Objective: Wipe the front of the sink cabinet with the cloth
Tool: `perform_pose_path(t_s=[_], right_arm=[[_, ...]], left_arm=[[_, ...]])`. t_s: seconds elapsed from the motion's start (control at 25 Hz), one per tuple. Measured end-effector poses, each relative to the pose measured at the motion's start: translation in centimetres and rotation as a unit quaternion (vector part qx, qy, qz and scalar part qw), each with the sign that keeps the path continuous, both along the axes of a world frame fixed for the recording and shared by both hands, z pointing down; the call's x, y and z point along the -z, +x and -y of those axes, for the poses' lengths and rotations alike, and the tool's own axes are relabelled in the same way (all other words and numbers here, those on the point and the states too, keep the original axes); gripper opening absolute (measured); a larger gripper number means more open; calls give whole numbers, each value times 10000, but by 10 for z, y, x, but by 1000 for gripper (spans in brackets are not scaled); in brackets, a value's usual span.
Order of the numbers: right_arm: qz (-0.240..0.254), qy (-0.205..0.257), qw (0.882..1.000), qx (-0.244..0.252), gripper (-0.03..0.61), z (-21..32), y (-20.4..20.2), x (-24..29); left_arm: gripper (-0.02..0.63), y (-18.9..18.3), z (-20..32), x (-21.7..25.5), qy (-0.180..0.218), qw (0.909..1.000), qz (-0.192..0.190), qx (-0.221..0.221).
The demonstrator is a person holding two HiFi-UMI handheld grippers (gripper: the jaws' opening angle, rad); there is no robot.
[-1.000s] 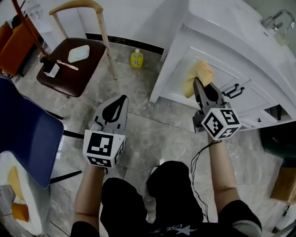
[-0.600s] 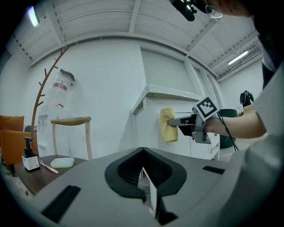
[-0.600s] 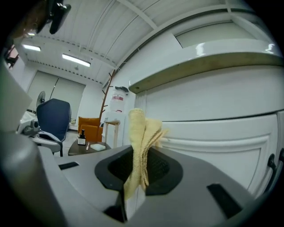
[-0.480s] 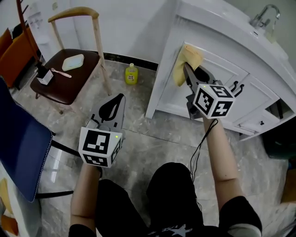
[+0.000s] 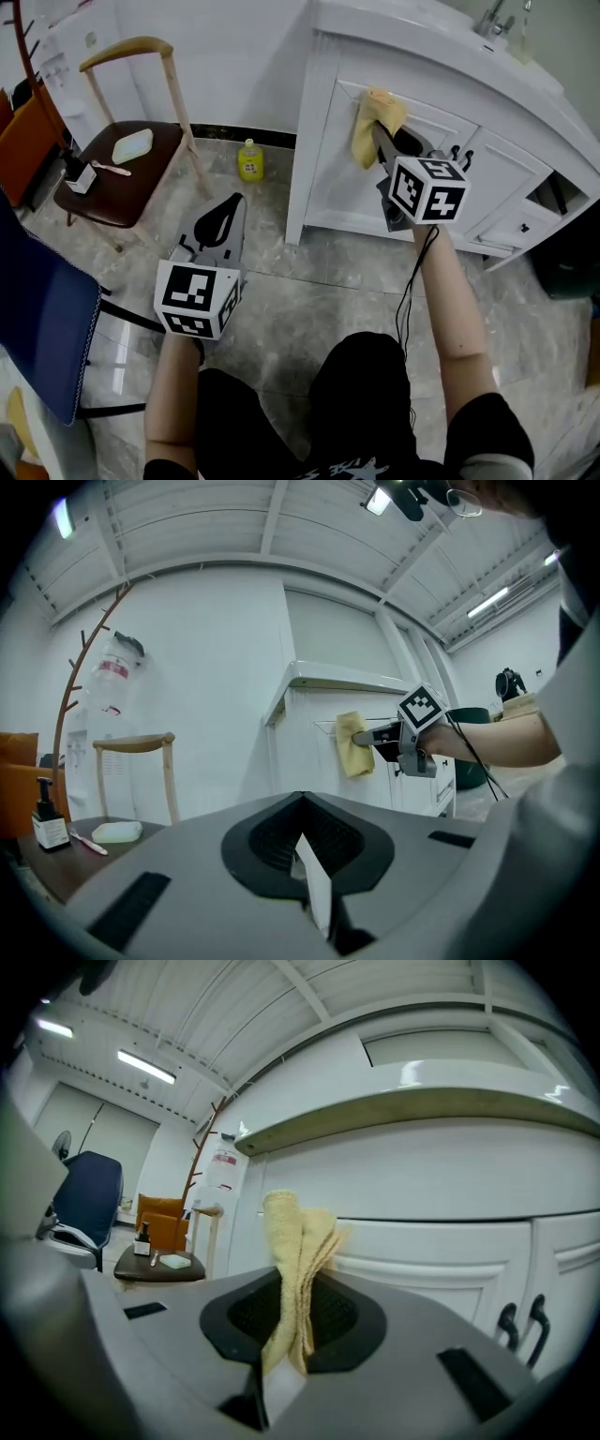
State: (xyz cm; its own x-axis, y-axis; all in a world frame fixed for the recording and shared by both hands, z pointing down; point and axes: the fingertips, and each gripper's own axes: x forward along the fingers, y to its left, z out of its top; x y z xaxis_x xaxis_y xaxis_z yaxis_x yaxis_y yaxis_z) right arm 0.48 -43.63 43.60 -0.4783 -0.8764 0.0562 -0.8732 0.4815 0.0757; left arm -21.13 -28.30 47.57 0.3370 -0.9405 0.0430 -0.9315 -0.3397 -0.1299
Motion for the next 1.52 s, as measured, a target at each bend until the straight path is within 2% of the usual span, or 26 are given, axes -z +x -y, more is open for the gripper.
perform_pose_path(t_s=[0.24, 0.52, 0.8, 0.96, 1.12, 1.32, 1.52], right_arm=[[-158, -102, 9975, -687, 61, 0, 74, -3], [-265, -241, 9873, -1549, 61, -6, 157, -2], [53, -405, 9805, -1925, 63, -17, 189, 0], [39, -397, 9828, -1802, 63, -21, 178, 0], [-105, -318, 9888, -1452, 63, -29, 145, -4], [-165, -273, 9975, -624, 63, -32, 71, -18], [-223, -238, 9993, 155, 63, -24, -10, -32]], left_arm=[[15, 35, 9, 12, 78, 9994, -51, -336], [15, 78, 16, 20, 129, 9972, -194, -712], [15, 99, 0, 18, 146, 9946, -34, -1024], [15, 86, -3, 15, 96, 9957, -27, -919], [15, 75, -5, 12, 51, 9967, 6, -811], [15, 57, -12, 7, -15, 9977, -62, -679], [15, 32, -17, 0, -181, 9989, -90, -431]])
